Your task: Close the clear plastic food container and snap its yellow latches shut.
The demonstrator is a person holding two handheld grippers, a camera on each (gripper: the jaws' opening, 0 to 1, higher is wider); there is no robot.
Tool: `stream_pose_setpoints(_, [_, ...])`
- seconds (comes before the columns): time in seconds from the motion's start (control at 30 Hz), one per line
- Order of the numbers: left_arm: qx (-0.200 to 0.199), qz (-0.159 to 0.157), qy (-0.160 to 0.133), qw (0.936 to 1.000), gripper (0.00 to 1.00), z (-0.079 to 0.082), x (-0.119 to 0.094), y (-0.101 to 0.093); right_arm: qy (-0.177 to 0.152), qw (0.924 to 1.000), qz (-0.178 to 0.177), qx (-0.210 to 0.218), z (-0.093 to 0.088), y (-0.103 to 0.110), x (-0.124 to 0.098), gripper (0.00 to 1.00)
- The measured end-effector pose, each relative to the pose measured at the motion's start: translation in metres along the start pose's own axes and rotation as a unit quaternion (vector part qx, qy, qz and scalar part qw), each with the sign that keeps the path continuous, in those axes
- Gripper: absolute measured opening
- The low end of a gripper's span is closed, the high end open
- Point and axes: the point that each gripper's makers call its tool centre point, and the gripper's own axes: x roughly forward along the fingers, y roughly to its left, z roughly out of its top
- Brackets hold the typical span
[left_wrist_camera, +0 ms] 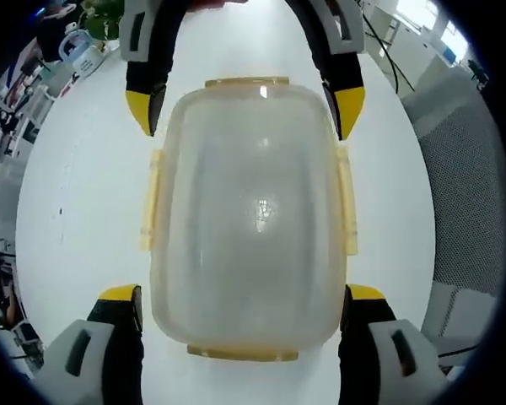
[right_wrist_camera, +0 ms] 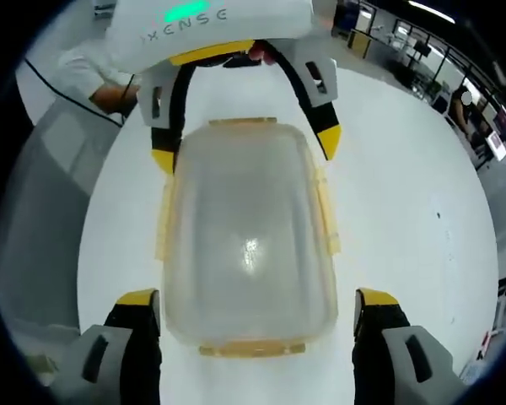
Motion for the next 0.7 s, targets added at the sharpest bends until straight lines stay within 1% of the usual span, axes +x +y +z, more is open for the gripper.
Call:
stream_pose_setpoints(0.07, [-0.003,-0.002,0.002,1.0,0.99,-0.004,-0.001,-0.002,0.0,1.0,0.0,0.006,-0.003,0.001,-0.001,0.97])
stream_pose_setpoints(0.2, [-0.019,0.0,-0.004,0.9998,0.99,-0.008,-0.002,-0.003,-0.006,0.9999,-0.004,0.011,-0.005,0.002,-0.003,0.97])
stream_pose_setpoints(0.27, [-0.022,0.007,0.001,0.9997,0.99,-0.012,-0.002,-0.002,-0.011,0.9998,-0.009,0.017,-0.005,0.001,-0.003,0.97])
stream_pose_setpoints(0.4, [-0.041,0.01,-0.008,0.9991,0.99,-0.013,-0.003,-0.003,-0.02,0.9992,-0.013,0.031,-0.005,0.001,-0.007,0.97])
stream_pose_setpoints(0.53, [-0.047,0.013,-0.015,0.9987,0.99,-0.017,-0.005,-0.006,-0.03,0.9984,-0.018,0.044,-0.004,0.002,-0.01,0.95])
stream_pose_setpoints(0.7, [-0.062,0.016,-0.022,0.9977,0.99,-0.022,-0.007,-0.006,-0.03,0.9979,-0.021,0.053,-0.007,0.003,-0.011,0.95])
